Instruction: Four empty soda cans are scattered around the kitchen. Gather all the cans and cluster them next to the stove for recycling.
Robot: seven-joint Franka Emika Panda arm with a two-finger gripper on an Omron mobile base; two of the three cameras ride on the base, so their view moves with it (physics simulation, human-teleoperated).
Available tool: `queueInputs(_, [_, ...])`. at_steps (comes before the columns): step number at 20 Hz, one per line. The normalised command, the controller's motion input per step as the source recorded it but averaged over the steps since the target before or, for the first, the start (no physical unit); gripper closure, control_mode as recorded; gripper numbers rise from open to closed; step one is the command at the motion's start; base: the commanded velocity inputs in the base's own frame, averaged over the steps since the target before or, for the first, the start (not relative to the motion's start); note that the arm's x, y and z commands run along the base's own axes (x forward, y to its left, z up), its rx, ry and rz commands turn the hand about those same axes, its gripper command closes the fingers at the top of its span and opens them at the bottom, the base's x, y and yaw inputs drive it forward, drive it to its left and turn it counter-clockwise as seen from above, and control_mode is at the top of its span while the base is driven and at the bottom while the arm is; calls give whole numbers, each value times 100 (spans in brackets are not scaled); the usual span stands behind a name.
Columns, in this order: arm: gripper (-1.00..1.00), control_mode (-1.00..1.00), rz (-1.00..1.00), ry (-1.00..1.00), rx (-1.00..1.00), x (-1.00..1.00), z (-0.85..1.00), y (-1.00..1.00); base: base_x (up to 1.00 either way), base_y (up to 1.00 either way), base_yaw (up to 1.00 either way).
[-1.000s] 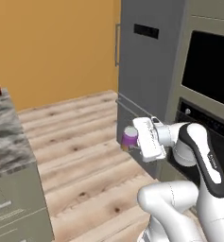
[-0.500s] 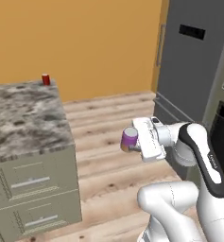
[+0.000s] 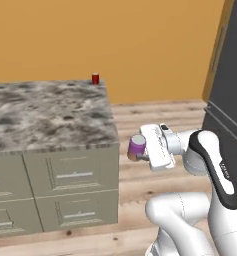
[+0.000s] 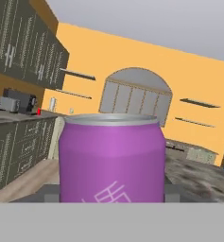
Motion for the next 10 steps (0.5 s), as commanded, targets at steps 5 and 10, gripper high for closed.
queueInputs(5, [100, 100, 0, 0, 0, 0, 0, 0, -4, 51, 35])
queueInputs(10, [100, 100, 0, 0, 0, 0, 0, 0, -6, 49, 35])
